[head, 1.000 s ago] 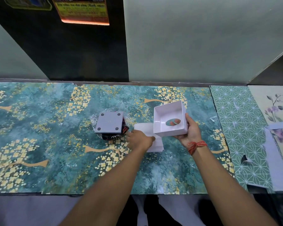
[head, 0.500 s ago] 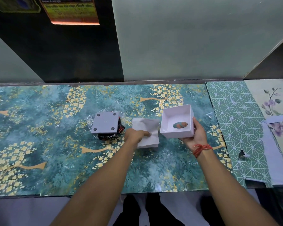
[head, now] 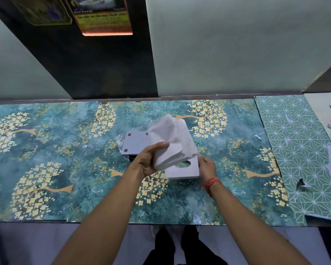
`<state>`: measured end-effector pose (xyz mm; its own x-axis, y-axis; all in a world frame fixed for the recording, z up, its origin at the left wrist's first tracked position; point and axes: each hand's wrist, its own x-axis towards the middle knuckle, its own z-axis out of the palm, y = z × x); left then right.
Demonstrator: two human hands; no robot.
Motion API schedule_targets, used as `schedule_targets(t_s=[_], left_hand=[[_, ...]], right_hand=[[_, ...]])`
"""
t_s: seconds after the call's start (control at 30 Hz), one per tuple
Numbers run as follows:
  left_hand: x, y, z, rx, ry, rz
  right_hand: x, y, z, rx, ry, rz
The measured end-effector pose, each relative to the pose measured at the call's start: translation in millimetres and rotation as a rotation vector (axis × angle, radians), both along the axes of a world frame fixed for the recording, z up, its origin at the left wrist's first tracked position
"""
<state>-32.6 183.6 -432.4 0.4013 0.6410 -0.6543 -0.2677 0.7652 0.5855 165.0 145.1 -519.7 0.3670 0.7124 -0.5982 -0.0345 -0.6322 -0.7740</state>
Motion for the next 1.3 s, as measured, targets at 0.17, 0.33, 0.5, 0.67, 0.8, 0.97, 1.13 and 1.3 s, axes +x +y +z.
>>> schedule_targets(t_s=[0.17,0.33,0.5,0.67,0.8,0.97,1.13,1.3], left_hand=[[5,-11,-5,-0.001,0.034,-0.031],[13,-12,-6,0.021,0.053,-0.061],[29,-9,1,0.025,0.254,0.05],[40,-10,0,0.093,0.52,0.084],[42,-14,-8,0.242,0.729,-0.003],[37,-16,-17,0.332,0.786,-0.104],[52,-24,-13,0.376,0.845,-0.013],[62,-32,-10,0.302,0.825,0.148]], right_hand=[[3,1,48,0.27,-0.536,-0.021],[-15,16,101,0.198,0.242,0.04],[-27,8,97,0.163,0.374,0.071],[-15,6,78,0.095,-0.042,0.207],[-5,-1,74,0.037,-0.282,0.19],[-5,-4,67,0.001,-0.334,0.158],[-28,-4,58,-0.006,-0.316,0.116],[-41,1,61,-0.003,-0.251,0.09]])
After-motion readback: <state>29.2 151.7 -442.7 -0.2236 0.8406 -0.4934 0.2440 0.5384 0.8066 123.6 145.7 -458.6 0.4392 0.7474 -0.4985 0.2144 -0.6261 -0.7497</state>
